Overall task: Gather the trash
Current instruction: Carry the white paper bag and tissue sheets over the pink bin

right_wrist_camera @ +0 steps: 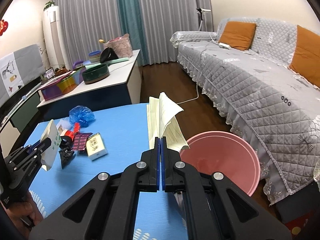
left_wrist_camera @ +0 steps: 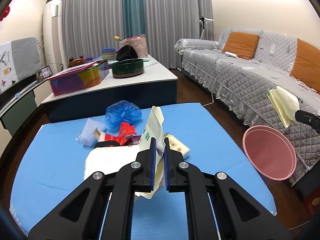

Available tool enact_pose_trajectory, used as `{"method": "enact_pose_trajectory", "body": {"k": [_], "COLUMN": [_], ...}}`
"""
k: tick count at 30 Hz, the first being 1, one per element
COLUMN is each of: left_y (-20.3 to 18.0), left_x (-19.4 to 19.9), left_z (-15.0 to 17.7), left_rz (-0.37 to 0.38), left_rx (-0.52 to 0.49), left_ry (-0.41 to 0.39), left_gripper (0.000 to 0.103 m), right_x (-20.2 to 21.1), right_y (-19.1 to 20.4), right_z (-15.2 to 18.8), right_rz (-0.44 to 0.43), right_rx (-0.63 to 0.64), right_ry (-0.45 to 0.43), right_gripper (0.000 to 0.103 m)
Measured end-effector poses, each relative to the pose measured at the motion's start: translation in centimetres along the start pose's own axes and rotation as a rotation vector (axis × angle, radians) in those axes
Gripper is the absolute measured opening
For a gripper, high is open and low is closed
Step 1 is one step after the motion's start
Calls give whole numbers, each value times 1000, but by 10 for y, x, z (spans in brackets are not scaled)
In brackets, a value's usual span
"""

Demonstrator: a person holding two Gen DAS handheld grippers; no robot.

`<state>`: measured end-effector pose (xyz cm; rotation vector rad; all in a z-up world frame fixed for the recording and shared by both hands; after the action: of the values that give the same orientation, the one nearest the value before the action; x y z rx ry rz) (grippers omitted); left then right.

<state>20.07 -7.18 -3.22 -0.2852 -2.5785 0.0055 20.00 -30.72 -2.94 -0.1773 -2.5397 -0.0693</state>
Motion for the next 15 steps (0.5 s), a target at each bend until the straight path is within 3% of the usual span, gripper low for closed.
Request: {"method": "enact_pose_trajectory", "body": {"k": [15], "left_y": [-36], "left_x": [-13], "left_z": [-20], "left_rz": [53], "left_rx": [-32], "left_ry": [5], "left_gripper": [7], "right_x": [-5], "right_y": [-43], "right_z": [0], "right_rz": [46], "right_rx": [-46], "right_ry": [-8], "right_gripper": [1]}}
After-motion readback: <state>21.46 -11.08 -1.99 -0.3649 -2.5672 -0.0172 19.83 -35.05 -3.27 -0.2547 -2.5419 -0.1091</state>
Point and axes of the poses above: each gripper's, at about its wrist camera, not at the fingertips, and x roughly against the way its jaws point, y to its left, z to its underside, the point moved 3 cm from there along -x, roughly the way its jaws point, and after that the axes turned 13 degrees about z, right-handed, at the moved point
